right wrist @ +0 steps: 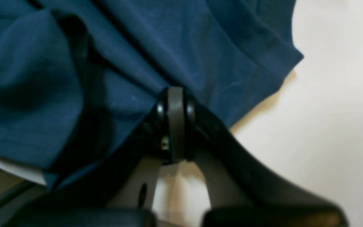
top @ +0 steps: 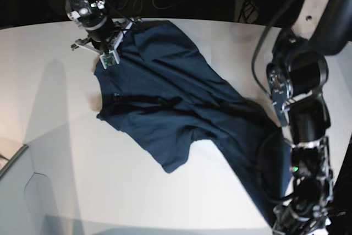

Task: Layout the t-shirt on the table in an organized manner, then fold the t-shirt properly
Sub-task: 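Grasp the shirt hem with the left gripper and pull it outward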

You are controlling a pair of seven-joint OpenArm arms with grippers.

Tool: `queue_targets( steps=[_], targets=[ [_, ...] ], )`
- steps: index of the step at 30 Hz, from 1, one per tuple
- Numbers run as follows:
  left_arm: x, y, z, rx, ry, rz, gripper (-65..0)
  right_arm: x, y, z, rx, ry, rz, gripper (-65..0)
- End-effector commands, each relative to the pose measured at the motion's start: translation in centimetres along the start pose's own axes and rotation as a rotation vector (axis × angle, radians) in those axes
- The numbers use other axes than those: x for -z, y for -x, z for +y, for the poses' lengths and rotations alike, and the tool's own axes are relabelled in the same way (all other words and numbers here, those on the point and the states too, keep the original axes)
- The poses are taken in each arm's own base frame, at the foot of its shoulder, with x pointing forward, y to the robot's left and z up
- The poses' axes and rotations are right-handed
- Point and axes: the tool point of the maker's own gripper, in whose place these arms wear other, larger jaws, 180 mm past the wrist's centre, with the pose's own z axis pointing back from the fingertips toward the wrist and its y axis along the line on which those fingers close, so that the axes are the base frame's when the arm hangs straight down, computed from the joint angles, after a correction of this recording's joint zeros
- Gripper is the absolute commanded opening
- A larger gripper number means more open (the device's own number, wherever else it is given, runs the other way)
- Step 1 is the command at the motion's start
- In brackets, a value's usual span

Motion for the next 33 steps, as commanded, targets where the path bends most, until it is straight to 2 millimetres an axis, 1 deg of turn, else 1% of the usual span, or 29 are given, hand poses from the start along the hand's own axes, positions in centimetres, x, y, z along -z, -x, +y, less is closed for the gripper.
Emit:
queue_targets(
  steps=[1,4,5,8,9,10,12,15,16,18,20,23,24,26,27,28,30,31,33],
  targets=[
    [0.1,-2.6,-3.8,0.028,0.062,-0.084,-64.9,-0.2,2.8,-0.2,-0.005,0.006,0.114,-65.0],
    [0.8,-2.9,-6.2,0.103,0.075,-0.150,-64.9,-0.2,2.8,-0.1,-0.003,0.006,0.114,-65.0],
    [0.9,-2.7,-7.2,0.125,0.086,-0.164,-64.9,-0.2,2.8,-0.1,-0.002,0.005,0.115,-65.0],
    [1.0,-2.1,-9.4,0.169,0.116,-0.199,-64.4,-0.2,2.8,-0.1,-0.002,0.005,0.115,-65.0],
    [0.9,-2.5,-10.5,0.180,0.131,-0.211,-63.4,-0.2,2.7,0.0,-0.001,0.004,0.114,-65.0],
    [0.9,-2.3,-11.3,0.197,0.142,-0.207,-60.9,-0.2,2.8,0.0,-0.001,0.004,0.116,-65.0],
    [1.3,-0.4,-12.0,0.235,0.143,-0.158,-51.7,-0.2,2.8,0.0,-0.001,0.004,0.116,-65.0],
    [1.7,1.1,-11.1,0.255,0.124,-0.117,-34.7,-0.2,2.7,0.0,-0.001,0.004,0.114,-65.0],
    [1.8,1.4,-10.6,0.258,0.115,-0.108,-30.3,-0.2,2.7,0.0,-0.001,0.004,0.114,-65.0],
    [2.0,2.7,-8.6,0.260,0.087,-0.087,-26.0,-0.2,2.7,0.0,-0.001,0.004,0.114,-65.0],
    [2.1,3.9,-6.2,0.263,0.056,-0.067,-26.5,-0.2,2.6,0.0,-0.001,0.004,0.111,-65.0],
    [2.1,5.6,-1.7,0.264,-0.010,-0.032,-27.5,-0.2,2.4,-0.1,-0.001,0.005,0.107,-65.0],
    [2.0,5.8,0.0,0.268,-0.037,-0.025,-27.5,-0.1,2.2,-0.1,0.000,0.006,0.102,-65.0],
    [1.6,5.8,4.5,0.286,-0.107,-0.015,-27.4,-0.1,2.0,-0.1,0.001,0.006,0.099,-65.0],
    [1.3,6.0,6.7,0.294,-0.140,-0.007,-27.2,0.0,1.9,0.2,0.007,0.001,0.095,-65.0],
    [1.0,6.3,8.3,0.300,-0.165,0.002,-27.1,0.1,1.5,0.1,0.007,0.003,0.088,-65.0],
    [0.0,7.3,12.4,0.314,-0.227,0.029,-27.1,0.2,1.1,0.1,0.008,0.005,0.080,-65.0],
    [-0.5,7.5,14.2,0.311,-0.257,0.037,-27.1,0.3,1.0,0.0,0.007,0.006,0.079,-65.0],
    [-1.4,8.1,16.9,0.279,-0.301,0.048,-27.1,0.3,1.0,0.1,0.007,0.005,0.077,-65.0]
  ],
)
